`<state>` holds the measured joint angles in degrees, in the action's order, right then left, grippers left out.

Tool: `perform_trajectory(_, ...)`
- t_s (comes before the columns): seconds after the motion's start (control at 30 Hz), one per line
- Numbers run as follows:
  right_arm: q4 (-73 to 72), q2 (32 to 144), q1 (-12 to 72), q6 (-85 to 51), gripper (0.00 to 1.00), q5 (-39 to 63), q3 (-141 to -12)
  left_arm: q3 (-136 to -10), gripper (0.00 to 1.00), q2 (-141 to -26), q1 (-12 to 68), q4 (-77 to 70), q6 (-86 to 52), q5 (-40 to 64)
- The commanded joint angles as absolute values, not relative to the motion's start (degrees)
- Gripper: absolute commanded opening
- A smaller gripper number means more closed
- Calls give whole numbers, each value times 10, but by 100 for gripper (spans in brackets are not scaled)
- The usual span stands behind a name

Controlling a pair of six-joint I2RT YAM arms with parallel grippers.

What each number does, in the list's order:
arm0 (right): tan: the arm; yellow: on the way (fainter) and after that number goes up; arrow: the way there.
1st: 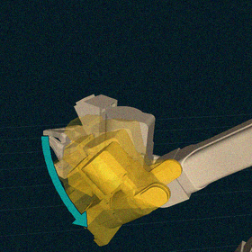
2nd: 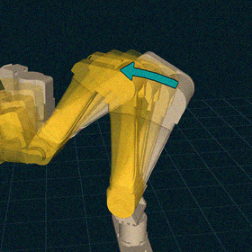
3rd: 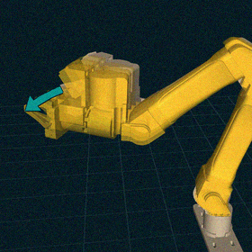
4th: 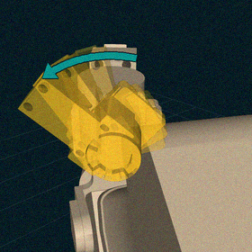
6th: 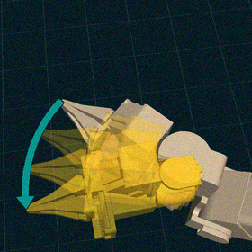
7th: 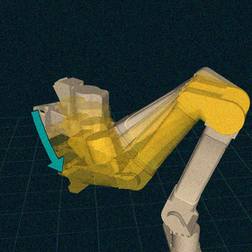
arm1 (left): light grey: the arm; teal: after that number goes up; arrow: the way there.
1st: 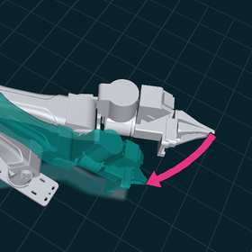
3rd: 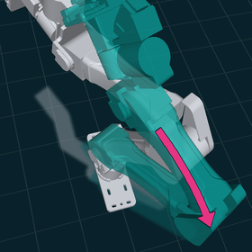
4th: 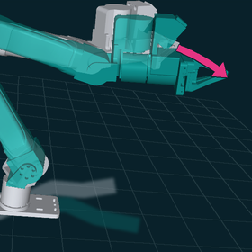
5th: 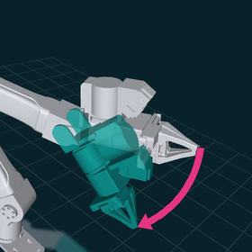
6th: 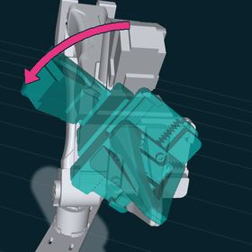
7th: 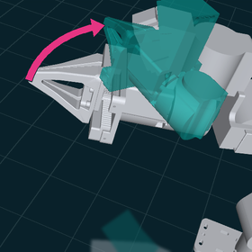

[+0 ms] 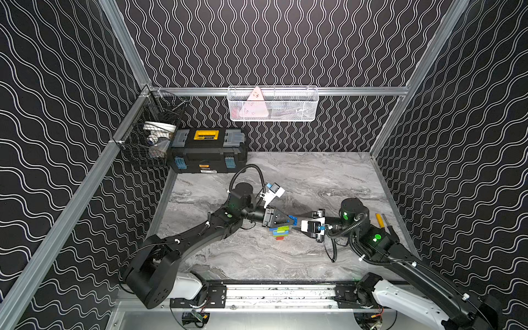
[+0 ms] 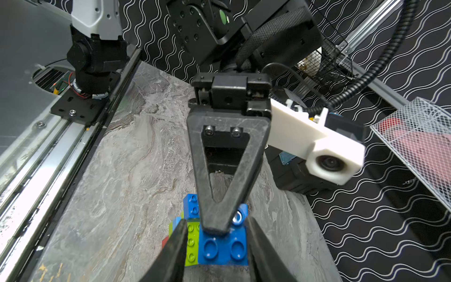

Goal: Assemble a carrot with lego
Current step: Assemble the lego brick with the lego brick.

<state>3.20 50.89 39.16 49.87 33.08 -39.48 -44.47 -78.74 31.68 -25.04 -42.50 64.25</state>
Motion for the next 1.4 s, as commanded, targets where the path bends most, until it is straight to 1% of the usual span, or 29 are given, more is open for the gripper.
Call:
perform_trajectory(0.0,50,518,397,527,44,322,-403,-440,0,-789,316,-302,-453,650)
perform_trajectory(0.1,42,523,399,528,43,317,-402,-440,0,-789,318,-300,-454,650)
perform_trajectory(0.23,31,526,403,529,37,310,-400,-437,0,-789,318,-310,-462,649)
perform_trajectory(0.27,36,529,405,534,37,304,-402,-436,0,-789,318,-314,-465,650)
perform_trajectory(0.37,31,534,408,543,43,288,-401,-436,0,-788,318,-315,-466,650)
perform_trajectory(0.67,14,530,409,544,44,270,-399,-432,0,-789,318,-320,-471,646)
perform_trajectory(0.7,7,528,409,543,47,265,-397,-431,0,-789,318,-325,-474,647)
perform_trajectory(0.77,-7,522,409,543,66,255,-389,-430,0,-788,318,-329,-477,647)
perform_trajectory(0.8,-6,519,409,545,68,251,-388,-430,0,-789,318,-330,-477,648)
perform_trajectory(0.83,-6,518,409,545,67,249,-388,-429,0,-788,317,-330,-476,648)
perform_trajectory(0.87,-2,518,409,545,65,253,-390,-429,0,-789,317,-328,-476,646)
perform_trajectory(1.0,11,520,410,548,43,265,-399,-430,0,-790,317,-324,-474,644)
perform_trajectory(1.17,4,519,412,547,39,263,-397,-430,0,-792,318,-323,-475,642)
perform_trajectory(1.37,2,518,415,556,24,249,-393,-428,0,-793,318,-325,-478,640)
